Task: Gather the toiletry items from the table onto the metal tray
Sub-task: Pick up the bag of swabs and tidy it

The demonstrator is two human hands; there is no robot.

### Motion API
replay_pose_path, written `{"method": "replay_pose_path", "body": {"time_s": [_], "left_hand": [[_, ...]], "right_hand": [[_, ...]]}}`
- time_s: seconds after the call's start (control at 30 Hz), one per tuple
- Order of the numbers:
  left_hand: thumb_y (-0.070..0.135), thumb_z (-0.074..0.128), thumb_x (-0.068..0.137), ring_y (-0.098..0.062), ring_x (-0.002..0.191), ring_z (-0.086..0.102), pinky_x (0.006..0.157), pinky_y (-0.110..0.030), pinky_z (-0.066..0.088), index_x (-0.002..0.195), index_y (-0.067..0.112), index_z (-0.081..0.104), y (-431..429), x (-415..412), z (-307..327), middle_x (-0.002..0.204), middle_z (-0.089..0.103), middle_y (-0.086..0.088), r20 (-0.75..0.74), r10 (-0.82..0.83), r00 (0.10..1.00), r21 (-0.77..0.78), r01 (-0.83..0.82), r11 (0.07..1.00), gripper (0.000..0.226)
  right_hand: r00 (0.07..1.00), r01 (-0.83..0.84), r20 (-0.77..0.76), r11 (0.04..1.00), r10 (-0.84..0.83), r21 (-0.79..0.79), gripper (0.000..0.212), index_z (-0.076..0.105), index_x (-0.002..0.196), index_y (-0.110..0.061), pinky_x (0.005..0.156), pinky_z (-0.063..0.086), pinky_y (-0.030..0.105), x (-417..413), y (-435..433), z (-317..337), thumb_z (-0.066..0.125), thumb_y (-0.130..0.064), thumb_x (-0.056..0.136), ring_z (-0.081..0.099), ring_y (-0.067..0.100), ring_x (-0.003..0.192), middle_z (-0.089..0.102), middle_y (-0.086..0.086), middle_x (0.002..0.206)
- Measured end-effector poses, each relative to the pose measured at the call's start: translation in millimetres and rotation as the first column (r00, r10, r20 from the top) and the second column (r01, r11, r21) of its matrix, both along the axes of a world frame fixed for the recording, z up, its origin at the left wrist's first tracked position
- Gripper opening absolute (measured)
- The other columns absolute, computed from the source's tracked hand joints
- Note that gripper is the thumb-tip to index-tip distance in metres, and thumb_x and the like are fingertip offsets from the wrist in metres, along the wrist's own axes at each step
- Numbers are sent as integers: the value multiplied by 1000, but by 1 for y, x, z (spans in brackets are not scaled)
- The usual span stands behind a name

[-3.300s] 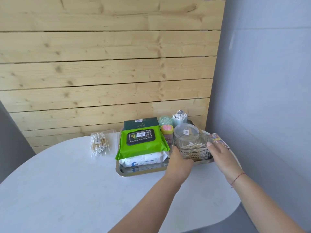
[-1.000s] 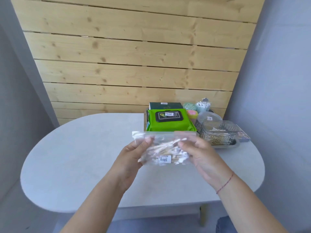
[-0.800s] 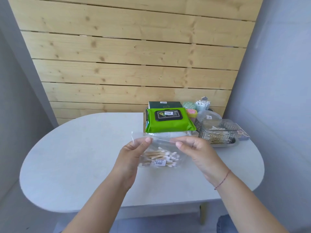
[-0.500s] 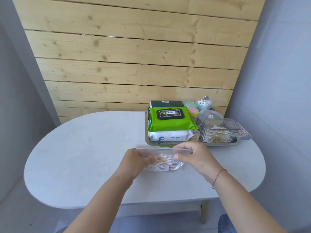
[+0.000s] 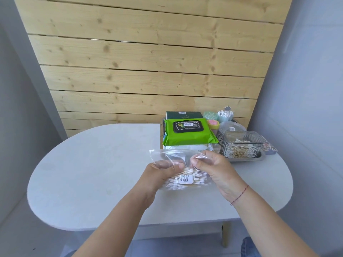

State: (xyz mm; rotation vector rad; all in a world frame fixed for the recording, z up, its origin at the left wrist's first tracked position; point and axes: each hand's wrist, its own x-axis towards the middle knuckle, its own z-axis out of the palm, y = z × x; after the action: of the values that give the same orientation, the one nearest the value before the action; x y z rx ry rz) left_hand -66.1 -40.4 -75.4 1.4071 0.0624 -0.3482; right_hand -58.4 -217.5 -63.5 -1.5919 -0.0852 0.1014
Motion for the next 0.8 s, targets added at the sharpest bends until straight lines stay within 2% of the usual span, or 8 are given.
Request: {"method": "replay_pose_path", "body": {"time_s": [0.1, 0.17, 0.23, 0.3, 0.4, 0.57, 0.7, 0.8], "left_hand": [[16, 79, 72, -29, 85, 68, 79, -35, 52, 90, 3, 74, -3, 2, -2, 97, 73, -21, -41, 56, 998, -32, -57, 998, 22], [14, 77, 74, -29, 82, 67, 74, -32, 54, 93, 1, 73, -4, 2, -1, 95, 73, -22, -67, 88, 994, -46, -92, 995, 24], [16, 79, 70, -30, 84, 68, 78, -35, 54, 96, -1, 73, -5, 3, -2, 96, 73, -22, -57, 86, 995, -48, -89, 995, 31], [21, 80, 63, -30, 83, 67, 80, -37, 53, 92, 0, 74, -4, 2, 0, 94, 74, -21, -35, 84, 996, -46, -86, 995, 36], [27, 76, 65, -29, 86, 67, 84, -38, 50, 96, 2, 74, 0, 2, 2, 101, 73, -22, -17, 16, 1000, -48, -17, 999, 40], [10, 60, 85, -17, 75, 69, 61, -27, 58, 111, 15, 72, 15, 7, 10, 98, 74, -7, -42, -209, 977, -87, 205, 975, 29], [8, 65, 80, -17, 69, 70, 58, -27, 59, 94, 14, 78, 16, 8, 10, 92, 74, -9, -46, -152, 987, -102, 147, 984, 20], [3, 64, 78, -17, 67, 70, 54, -24, 58, 95, 5, 76, 18, 11, 8, 91, 73, -13, -61, -125, 990, -116, 117, 986, 21]], "right_hand": [[1000, 6, -25, 999, -7, -42, 21, 65, 95, 5, 60, 43, 6, 0, -3, 1, 67, -12, 83, 60, -3, 63, 66, -2, 73], [995, -27, -97, 992, 15, -120, 26, 68, 100, -5, 61, 42, 8, -1, -5, 3, 69, -23, 82, 60, -9, 63, 67, -8, 80], [978, -128, -185, 973, 92, -191, 29, 69, 105, -14, 64, 46, 13, -4, -9, 5, 67, -32, 82, 60, -8, 67, 65, -12, 88], [952, -209, -250, 971, 174, -119, 25, 68, 109, -13, 62, 55, 20, -7, -12, 6, 62, -26, 88, 56, 10, 69, 60, -3, 89], [960, -179, -228, 982, 160, -67, 19, 70, 104, -10, 56, 59, 27, -11, -12, 12, 57, -13, 90, 50, 27, 77, 55, 15, 90], [987, -90, -139, 994, 80, -64, 19, 73, 94, -13, 46, 55, 24, -10, -15, 16, 56, -5, 90, 63, 11, 56, 68, 5, 78], [994, -57, -92, 997, 52, -56, 20, 73, 93, -12, 47, 55, 25, -9, -16, 15, 57, -2, 89, 66, 12, 55, 71, 2, 76], [988, -55, -147, 998, 57, 18, 18, 75, 82, -12, 49, 57, 26, -9, -15, 18, 60, -2, 85, 67, 15, 56, 73, 4, 74]]}}
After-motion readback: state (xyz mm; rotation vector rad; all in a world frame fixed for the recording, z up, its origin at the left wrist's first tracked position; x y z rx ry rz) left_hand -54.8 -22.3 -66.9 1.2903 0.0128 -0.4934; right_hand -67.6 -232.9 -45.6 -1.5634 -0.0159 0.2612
